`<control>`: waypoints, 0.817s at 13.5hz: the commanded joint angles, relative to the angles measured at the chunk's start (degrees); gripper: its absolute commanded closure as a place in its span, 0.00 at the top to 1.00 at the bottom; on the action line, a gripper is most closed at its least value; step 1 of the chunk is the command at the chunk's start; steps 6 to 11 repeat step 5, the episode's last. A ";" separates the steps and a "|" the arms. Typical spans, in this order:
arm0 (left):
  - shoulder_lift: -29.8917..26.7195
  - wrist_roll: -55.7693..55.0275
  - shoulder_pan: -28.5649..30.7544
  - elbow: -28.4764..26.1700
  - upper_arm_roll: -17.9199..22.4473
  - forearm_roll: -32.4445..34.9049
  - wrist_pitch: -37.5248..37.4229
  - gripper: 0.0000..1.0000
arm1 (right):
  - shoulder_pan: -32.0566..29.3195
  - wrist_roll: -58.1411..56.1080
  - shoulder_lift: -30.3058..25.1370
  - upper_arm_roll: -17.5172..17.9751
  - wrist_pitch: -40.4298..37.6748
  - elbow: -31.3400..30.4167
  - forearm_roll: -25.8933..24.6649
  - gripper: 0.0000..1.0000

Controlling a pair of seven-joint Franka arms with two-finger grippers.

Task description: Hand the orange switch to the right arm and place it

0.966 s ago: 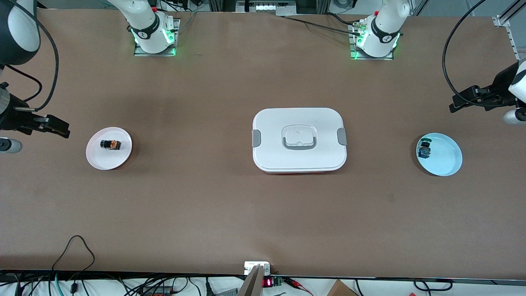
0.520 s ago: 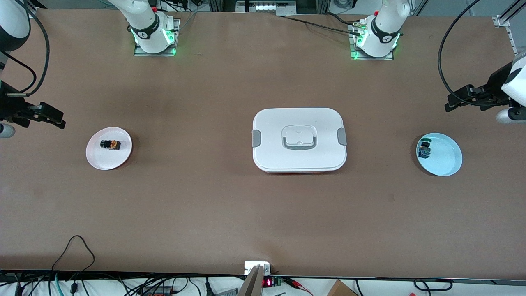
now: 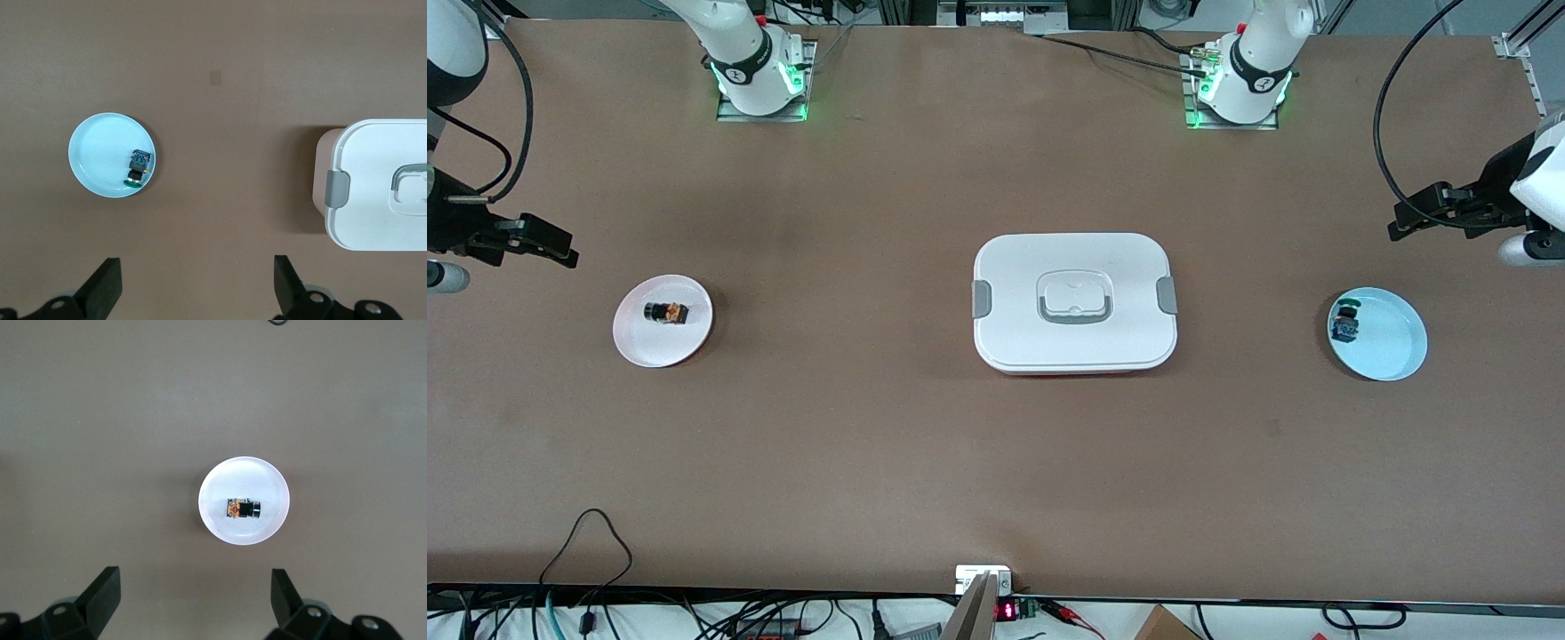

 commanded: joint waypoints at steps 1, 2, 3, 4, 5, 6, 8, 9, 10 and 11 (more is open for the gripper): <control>0.98 -0.15 -0.34 2.33 -0.24 1.52 -1.66 1.00 | -0.27 -0.56 -0.60 0.16 -1.52 0.48 0.28 1.00; 0.98 -0.15 -0.34 2.33 -0.33 1.61 -1.66 1.00 | -0.27 -0.56 -0.60 0.16 -1.52 0.48 0.28 1.00; 0.98 -0.15 -0.34 2.42 -0.85 1.61 -1.66 1.00 | -0.18 -0.47 -0.60 0.16 -1.52 0.48 0.28 1.00; 0.98 -0.15 -0.34 2.33 -1.03 1.61 -1.66 1.00 | -0.27 -0.56 -0.60 0.16 -1.52 0.48 0.28 1.00; 0.98 -0.15 -0.34 2.42 -1.04 1.61 -1.75 1.00 | -0.36 -0.56 -0.60 0.16 -1.52 0.48 0.28 1.00; 0.98 -0.15 -0.34 2.42 -1.04 1.61 -1.75 1.00 | -0.36 -0.56 -0.60 0.16 -1.52 0.48 0.28 1.00; 0.98 -0.15 -0.34 2.42 -1.04 1.61 -1.75 1.00 | -0.36 -0.56 -0.60 0.16 -1.52 0.48 0.28 1.00; 0.98 -0.15 -0.34 2.42 -1.04 1.61 -1.75 1.00 | -0.36 -0.56 -0.60 0.16 -1.52 0.48 0.28 1.00; 0.98 -0.15 -0.34 2.42 -1.04 1.61 -1.75 1.00 | -0.36 -0.56 -0.60 0.16 -1.52 0.48 0.28 1.00; 0.98 -0.15 -0.34 2.42 -1.04 1.61 -1.75 1.00 | -0.36 -0.56 -0.60 0.16 -1.52 0.48 0.28 1.00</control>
